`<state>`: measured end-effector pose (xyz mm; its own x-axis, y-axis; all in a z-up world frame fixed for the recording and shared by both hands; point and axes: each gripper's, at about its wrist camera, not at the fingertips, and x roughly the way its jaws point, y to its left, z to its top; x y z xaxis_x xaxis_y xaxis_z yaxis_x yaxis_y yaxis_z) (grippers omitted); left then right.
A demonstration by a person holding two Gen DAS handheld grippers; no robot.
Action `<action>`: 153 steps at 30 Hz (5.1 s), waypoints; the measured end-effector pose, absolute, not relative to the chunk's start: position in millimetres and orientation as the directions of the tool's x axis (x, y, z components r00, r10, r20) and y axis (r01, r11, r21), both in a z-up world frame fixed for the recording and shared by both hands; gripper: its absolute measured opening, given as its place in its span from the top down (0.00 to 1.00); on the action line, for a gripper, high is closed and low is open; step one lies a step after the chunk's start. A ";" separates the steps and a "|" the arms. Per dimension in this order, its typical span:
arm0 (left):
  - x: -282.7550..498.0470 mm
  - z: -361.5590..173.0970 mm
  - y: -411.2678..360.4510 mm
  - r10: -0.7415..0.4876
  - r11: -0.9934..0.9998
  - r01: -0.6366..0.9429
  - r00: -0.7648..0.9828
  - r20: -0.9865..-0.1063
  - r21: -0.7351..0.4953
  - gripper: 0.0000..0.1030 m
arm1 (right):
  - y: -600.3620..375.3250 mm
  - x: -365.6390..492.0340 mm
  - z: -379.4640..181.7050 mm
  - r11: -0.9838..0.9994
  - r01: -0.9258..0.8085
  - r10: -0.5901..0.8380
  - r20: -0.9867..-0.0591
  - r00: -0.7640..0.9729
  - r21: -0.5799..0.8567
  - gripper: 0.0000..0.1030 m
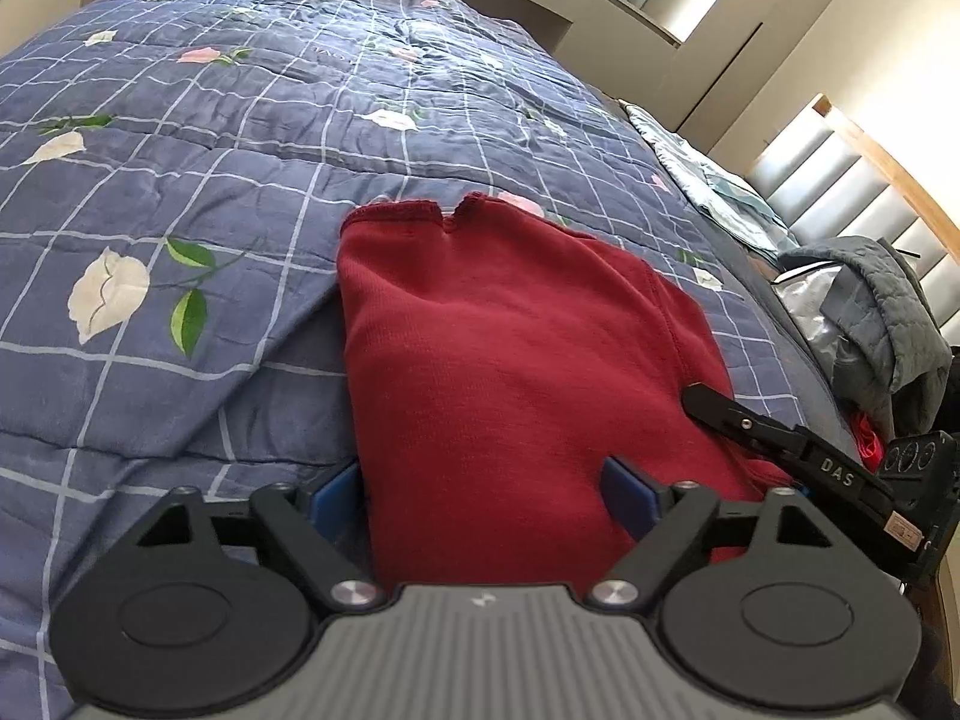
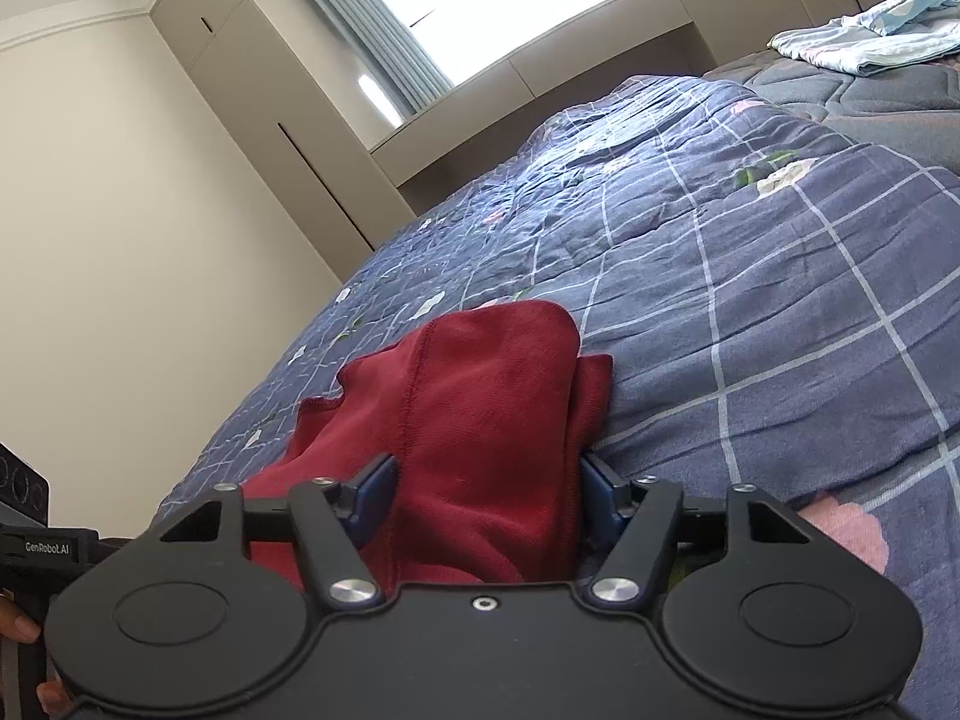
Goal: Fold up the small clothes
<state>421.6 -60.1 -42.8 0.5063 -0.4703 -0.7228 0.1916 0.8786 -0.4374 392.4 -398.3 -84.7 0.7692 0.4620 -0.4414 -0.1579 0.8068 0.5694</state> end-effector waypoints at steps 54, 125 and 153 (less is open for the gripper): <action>373.0 44.9 -28.0 -0.358 0.934 0.240 0.628 -0.691 -0.265 0.66 | -313.5 361.3 -16.1 0.779 -0.340 0.554 -0.325 0.766 0.527 0.67; 130.2 82.5 102.5 -0.060 0.985 -0.024 0.878 -0.475 -0.169 0.00 | -204.0 113.3 78.6 0.901 -0.385 0.426 -0.237 0.873 0.200 0.01; 15.4 33.6 99.0 0.001 0.974 -0.101 0.899 -0.438 -0.204 0.00 | -197.5 7.9 37.8 0.919 -0.367 0.390 -0.214 0.896 0.142 0.00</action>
